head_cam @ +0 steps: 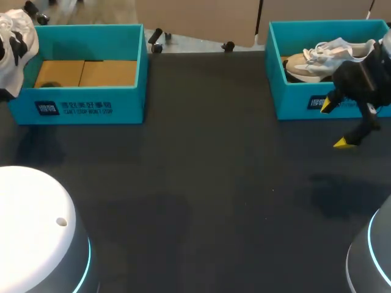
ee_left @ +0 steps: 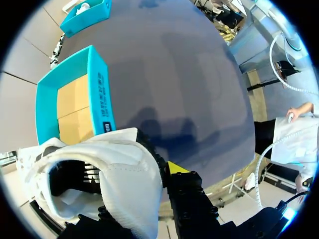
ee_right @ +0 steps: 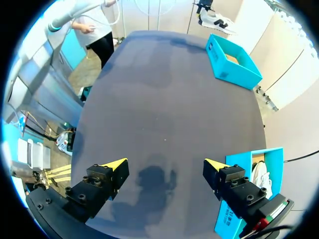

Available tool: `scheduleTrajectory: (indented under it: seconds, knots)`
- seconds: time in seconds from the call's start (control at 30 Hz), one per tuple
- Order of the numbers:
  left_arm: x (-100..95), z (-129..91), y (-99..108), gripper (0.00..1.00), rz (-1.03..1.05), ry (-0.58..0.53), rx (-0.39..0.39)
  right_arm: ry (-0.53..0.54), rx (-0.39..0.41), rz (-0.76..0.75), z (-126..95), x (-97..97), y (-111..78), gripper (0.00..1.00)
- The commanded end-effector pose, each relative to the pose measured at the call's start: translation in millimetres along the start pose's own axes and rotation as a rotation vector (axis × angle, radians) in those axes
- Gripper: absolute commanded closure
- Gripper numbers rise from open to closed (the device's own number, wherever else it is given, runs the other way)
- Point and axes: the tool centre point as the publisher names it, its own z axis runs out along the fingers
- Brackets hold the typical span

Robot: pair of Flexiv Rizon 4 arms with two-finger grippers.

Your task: Take the shoe out of the shoebox, open the shoe tongue, remove and reinsert the insole, then place the shoe into the shoebox

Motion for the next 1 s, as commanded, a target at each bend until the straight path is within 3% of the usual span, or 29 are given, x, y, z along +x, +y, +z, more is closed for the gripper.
scheduleTrajectory:
  seconds: [0.03, 0.47, 1.0]
  knots:
    - [-26.1, 5, 7, 1.00, 0.011, 0.052, 0.018, 0.001, 0.003, 0.000, 1, -0.7, 0.4, 0.00]
    - [-91.3, 20, 29, 1.00, -0.013, 0.061, 0.011, 0.001, 0.003, 0.000, 1, -0.7, 0.4, 0.00]
    - [-133.7, 14, 24, 1.00, 0.025, 0.077, 0.008, 0.001, 0.003, 0.000, 1, -0.7, 0.4, 0.00]
